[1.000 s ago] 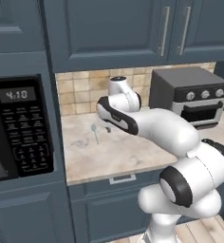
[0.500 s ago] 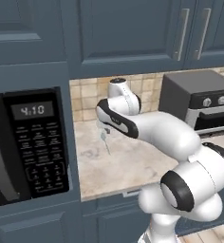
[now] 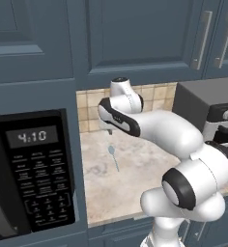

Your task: Organize the utensils by type. Pick up the wooden spoons from the counter and place them in the open cabinet. Then pick up the metallic utensils from the counter and place them in the open drawer.

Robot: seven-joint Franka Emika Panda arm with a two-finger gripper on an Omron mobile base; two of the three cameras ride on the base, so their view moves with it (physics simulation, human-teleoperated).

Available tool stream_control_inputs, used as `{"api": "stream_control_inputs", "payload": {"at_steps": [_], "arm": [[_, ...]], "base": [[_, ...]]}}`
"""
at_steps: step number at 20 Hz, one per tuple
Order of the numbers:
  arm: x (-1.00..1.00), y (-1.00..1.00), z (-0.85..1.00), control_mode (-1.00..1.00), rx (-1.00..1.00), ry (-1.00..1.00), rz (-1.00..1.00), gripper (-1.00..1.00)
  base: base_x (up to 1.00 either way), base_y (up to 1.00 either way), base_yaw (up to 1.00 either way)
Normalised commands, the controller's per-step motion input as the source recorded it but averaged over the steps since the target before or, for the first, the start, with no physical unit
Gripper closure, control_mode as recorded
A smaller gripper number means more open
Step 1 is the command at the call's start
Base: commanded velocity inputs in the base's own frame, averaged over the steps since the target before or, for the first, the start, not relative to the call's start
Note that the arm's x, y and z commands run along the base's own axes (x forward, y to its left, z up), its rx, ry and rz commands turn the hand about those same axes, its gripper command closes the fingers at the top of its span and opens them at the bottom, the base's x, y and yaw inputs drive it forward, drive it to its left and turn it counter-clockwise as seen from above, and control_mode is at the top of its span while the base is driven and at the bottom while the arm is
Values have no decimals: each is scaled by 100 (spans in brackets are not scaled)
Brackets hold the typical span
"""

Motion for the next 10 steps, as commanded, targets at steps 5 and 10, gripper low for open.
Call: {"api": "stream_control_inputs", "payload": {"at_steps": [5, 10], "arm": [[0, 0, 0, 100, 0, 0, 0, -100], [6, -3, -22, -100, 0, -2, 4, -100]], "base": [[0, 0, 0], [1, 0, 0]]}}
